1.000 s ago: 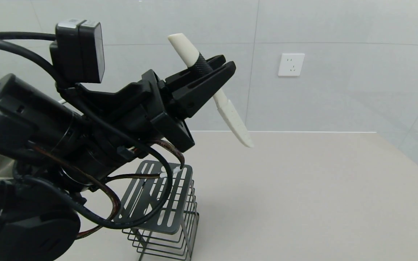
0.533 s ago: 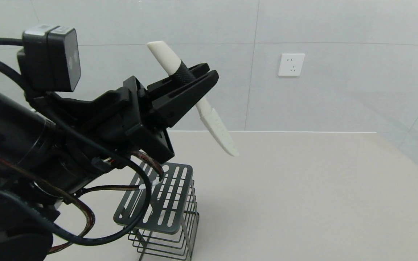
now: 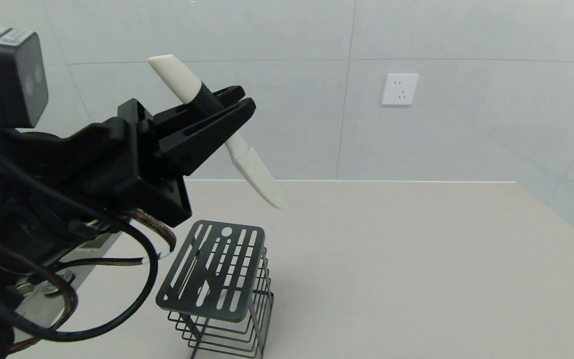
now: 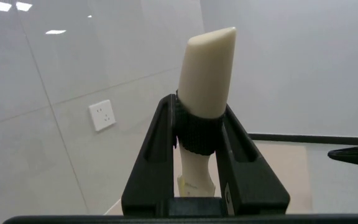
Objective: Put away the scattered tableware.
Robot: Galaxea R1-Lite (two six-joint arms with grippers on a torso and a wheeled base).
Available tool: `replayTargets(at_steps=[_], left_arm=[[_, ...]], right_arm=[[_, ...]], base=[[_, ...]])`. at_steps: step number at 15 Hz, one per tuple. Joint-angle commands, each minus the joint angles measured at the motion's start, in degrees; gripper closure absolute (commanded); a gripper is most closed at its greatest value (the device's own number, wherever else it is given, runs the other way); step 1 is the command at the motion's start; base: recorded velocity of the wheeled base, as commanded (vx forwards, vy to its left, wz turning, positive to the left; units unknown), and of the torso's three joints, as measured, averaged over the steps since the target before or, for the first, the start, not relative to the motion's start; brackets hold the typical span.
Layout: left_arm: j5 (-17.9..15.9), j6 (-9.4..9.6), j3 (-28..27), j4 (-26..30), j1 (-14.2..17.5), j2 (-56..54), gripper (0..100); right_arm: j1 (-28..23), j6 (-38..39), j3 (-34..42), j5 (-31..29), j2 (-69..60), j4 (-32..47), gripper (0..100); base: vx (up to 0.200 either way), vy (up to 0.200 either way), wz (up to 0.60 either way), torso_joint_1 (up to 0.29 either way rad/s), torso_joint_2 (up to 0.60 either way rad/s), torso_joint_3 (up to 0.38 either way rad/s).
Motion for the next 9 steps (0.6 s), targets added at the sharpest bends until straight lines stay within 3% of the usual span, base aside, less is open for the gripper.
replayTargets(at_steps=[1,4,5,9], left_arm=[[-0.01,0.07,3.57,4.79,1.70,-6.99,100],[-0.01,2.97,0.23,15.96,1.88,-10.50,100],[-0.01,4.55,-1.71,18.24,1.79,-10.15,100],[0.52,7.45,-5.93,23.25,1.70,-6.37,100]], right_arm=[[-0.01,-0.12,0.00,0.01,0.00,-0.04,100],[-0.01,-0.29,0.00,0.01,0.00,-0.04,100],[-0.01,-0.21,0.00,0.01,0.00,-0.04,100],[-0.01,-0.29,0.00,0.01,0.00,-0.31,100]], base=[[0.000,0.000,0.00,0.000,0.00,0.000],[0.000,0.000,0.00,0.000,0.00,0.000],[0.000,0.000,0.00,0.000,0.00,0.000],[0.000,0.000,0.00,0.000,0.00,0.000]])
